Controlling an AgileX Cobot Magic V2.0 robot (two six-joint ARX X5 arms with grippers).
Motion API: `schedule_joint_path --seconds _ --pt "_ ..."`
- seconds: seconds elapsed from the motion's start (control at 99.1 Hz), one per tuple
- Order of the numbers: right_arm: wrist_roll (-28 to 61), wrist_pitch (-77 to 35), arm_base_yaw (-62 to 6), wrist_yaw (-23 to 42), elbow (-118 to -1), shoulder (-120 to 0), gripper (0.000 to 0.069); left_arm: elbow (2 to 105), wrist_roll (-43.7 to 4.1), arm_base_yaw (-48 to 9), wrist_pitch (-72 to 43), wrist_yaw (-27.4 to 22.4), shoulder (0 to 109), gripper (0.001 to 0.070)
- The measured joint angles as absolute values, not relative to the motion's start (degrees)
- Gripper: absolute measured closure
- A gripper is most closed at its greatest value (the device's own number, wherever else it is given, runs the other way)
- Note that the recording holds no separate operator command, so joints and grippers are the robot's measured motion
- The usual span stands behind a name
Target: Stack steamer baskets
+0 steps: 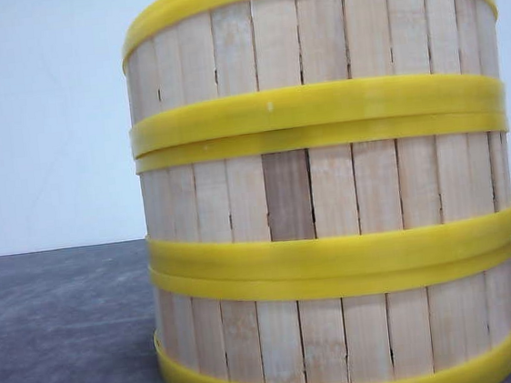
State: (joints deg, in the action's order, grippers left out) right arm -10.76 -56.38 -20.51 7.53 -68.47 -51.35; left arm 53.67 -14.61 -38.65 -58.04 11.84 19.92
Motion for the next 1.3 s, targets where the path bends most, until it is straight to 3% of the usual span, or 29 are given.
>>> schedule_joint_path --seconds 0.192,0.474,0.918,1.301 --pt "-10.2 -59.8 -12.5 7.0 -68.5 -54.1 0.0466 53.7 -14.6 -38.7 -58.0 11.8 19.9 0.0438" --pt "-9.2 -61.3 -1.8 -0.3 -68.5 -65.6 0.0466 53.7 -14.6 -38.7 -58.0 11.8 19.9 0.0438" --pt "-7.7 -61.5 3.6 -1.5 -68.5 -80.5 0.0466 53.7 -14.6 -38.7 -58.5 11.6 19.9 0.0438" --pt "-7.5 -61.0 6.5 -1.3 -68.5 -85.3 0.0488 53.7 -14.6 -38.7 -59.1 11.6 19.9 0.0438"
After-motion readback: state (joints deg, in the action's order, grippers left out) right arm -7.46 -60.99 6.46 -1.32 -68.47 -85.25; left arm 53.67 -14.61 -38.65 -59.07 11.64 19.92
